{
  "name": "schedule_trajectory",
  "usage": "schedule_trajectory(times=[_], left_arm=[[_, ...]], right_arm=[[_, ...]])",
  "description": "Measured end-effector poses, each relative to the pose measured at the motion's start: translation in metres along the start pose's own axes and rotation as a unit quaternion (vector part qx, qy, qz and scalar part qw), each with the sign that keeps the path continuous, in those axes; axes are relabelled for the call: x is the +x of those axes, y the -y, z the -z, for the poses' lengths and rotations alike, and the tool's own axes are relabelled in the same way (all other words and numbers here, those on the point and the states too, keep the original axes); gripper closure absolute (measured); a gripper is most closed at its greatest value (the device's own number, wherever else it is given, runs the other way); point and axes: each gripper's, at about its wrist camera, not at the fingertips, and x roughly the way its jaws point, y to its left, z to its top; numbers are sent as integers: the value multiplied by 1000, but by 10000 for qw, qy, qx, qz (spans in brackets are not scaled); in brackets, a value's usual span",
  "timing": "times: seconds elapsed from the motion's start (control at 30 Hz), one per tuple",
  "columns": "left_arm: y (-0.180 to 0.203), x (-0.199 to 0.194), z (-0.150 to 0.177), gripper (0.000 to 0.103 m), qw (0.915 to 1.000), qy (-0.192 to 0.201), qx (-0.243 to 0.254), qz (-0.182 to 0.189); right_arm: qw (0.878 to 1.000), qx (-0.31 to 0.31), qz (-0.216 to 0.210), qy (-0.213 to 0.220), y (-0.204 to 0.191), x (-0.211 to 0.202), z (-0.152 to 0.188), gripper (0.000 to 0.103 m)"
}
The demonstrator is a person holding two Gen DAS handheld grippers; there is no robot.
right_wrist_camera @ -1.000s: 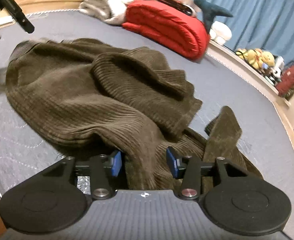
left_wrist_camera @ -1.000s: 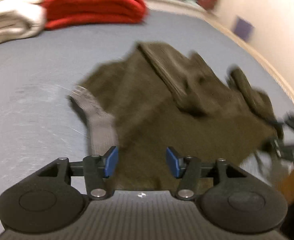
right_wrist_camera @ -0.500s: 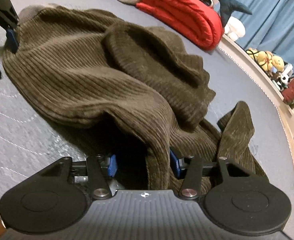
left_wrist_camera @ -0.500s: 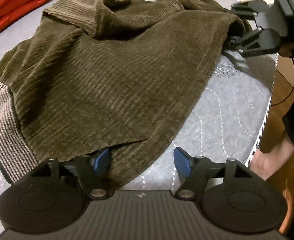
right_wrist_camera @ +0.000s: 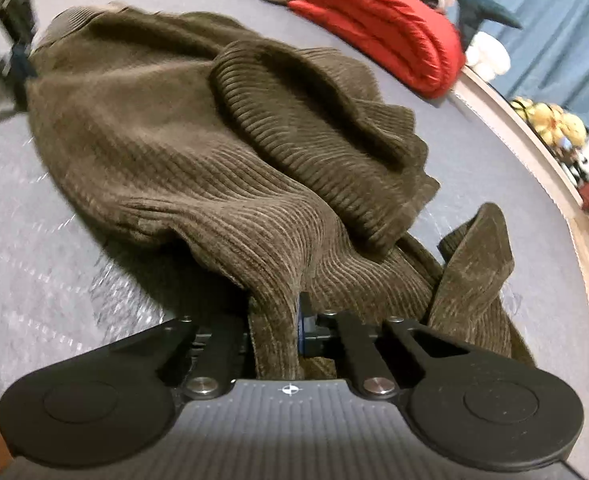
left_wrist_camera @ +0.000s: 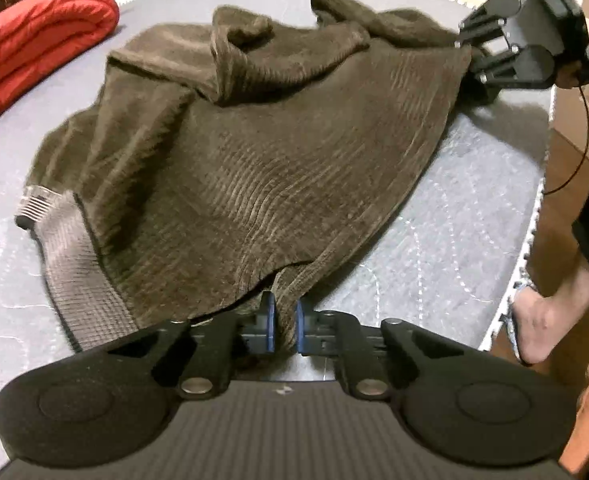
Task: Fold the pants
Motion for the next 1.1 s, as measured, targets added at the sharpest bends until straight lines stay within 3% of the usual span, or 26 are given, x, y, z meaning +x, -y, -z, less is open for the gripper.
schedule_trajectory(times=[0.2, 0.33, 0.43, 0.5, 0.57, 0.63, 0.7, 0.8, 0.9, 0.97, 1.03, 1.1], left_arm=[[-2, -46, 14, 93, 9987, 348, 308, 188], [-3, -28, 18, 90, 9992, -19, 291, 290], [8, -26, 11, 86, 9978, -113, 574, 308], [8, -42, 5, 74, 9972, 179, 507, 514], [3, -56, -4, 55, 9965, 541, 353, 529], [0, -61, -13, 54, 9951, 812, 92, 554], [-1, -57, -21, 54, 9944, 892, -116, 556], [-3, -39, -33, 54, 9941, 845, -384, 566], [2, -8, -45, 54, 9948, 543, -596, 618], [13, 23, -49, 62, 9974, 19, -475, 550], [24, 48, -52, 73, 9982, -491, -267, 233], [32, 51, -60, 82, 9987, -499, -87, -50]], right_arm=[[9959, -793, -420, -127, -10, -31, 2, 97], [9923, -1089, -560, -161, -18, -28, 14, 93], [9948, -657, -739, -231, -10, -21, 14, 86], [9955, -377, -870, -27, 4, -32, 10, 79], [9929, 98, -1162, 223, 25, -46, 9, 61], [9884, 603, -1318, 460, 51, -59, 13, 51], [9853, 1025, -1205, 645, 73, -64, 19, 45], [9730, 1795, -1086, 961, 110, -70, 30, 44], [9514, 2795, -501, 1196, 152, -66, 41, 39], [9297, 3462, -187, 1246, 176, -62, 50, 38], [9071, 4043, 56, 1170, 195, -50, 58, 38], [8957, 4319, 244, 1024, 203, -37, 61, 38]])
